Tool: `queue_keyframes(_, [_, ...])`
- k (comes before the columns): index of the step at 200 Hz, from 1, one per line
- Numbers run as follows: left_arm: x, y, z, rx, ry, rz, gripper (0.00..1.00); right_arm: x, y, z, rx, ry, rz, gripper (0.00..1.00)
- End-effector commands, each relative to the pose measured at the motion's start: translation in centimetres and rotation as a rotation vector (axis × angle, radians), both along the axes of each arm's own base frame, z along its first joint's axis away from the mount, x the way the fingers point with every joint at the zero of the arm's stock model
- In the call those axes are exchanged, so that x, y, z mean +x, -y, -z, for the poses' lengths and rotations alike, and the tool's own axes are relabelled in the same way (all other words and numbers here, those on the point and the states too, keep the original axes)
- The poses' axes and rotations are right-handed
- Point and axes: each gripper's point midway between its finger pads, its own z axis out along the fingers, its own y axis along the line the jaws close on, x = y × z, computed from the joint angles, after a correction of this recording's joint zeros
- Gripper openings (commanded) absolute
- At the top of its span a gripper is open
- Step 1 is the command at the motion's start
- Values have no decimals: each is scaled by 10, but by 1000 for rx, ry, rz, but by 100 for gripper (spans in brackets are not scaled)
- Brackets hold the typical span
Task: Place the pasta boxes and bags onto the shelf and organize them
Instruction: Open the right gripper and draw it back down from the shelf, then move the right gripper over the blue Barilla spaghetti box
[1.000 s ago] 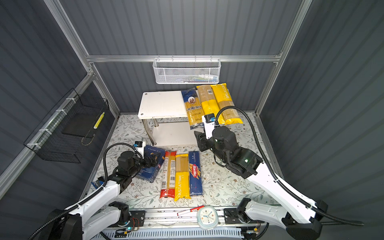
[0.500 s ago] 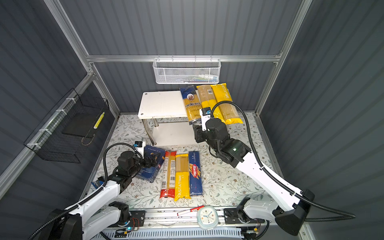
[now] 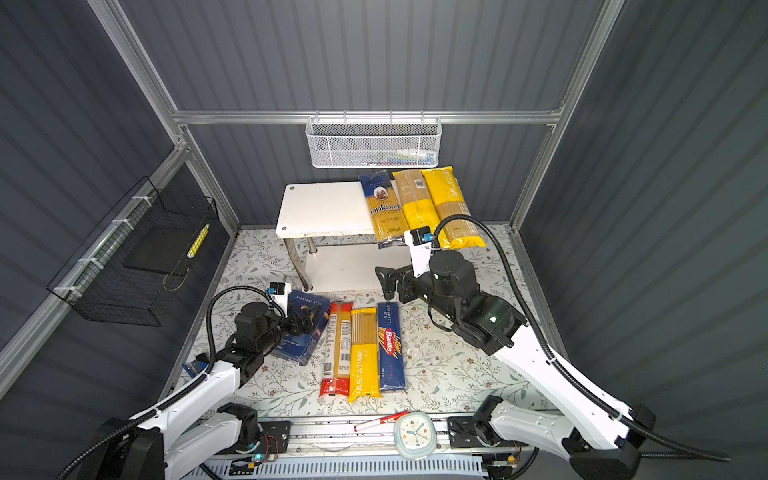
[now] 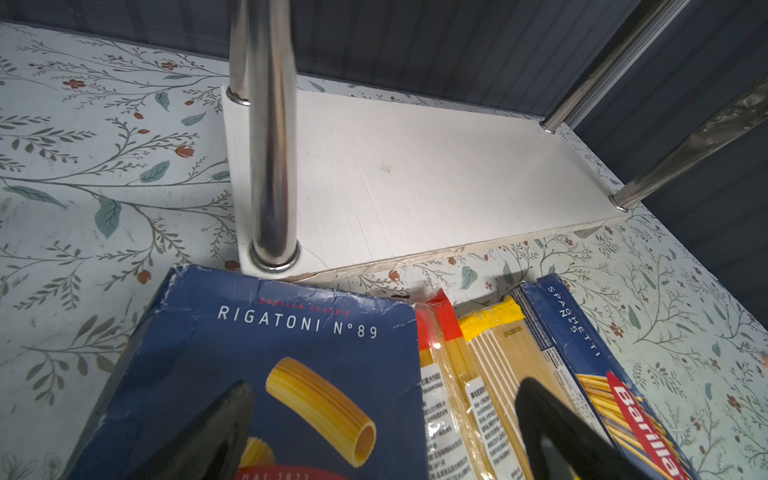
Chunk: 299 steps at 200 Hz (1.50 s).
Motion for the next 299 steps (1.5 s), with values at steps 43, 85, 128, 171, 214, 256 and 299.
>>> queue_keyframes(43, [0, 0, -7, 5, 21, 5, 99, 0, 17, 66, 114, -282, 76, 99])
queue_keyframes(85, [1, 3, -2, 1, 6, 17, 99, -8, 61, 128, -287, -374, 365, 99])
queue_keyframes(128, [2, 6, 2, -2, -7, 27, 100, -20, 20, 166, -438, -442, 204, 99])
queue_keyframes(171, [1, 4, -3, -1, 7, 20, 100, -31, -6, 177, -452, -448, 103, 99])
queue_keyframes(214, [2, 4, 1, 2, -9, 22, 100, -35, 6, 201, -412, -465, 178, 99])
queue_keyframes(256, [2, 5, 1, 0, -9, 22, 100, -45, 15, 225, -311, -518, 231, 99])
queue_keyframes(299, [3, 5, 3, 2, -17, 22, 99, -56, 23, 258, -272, -582, 265, 99])
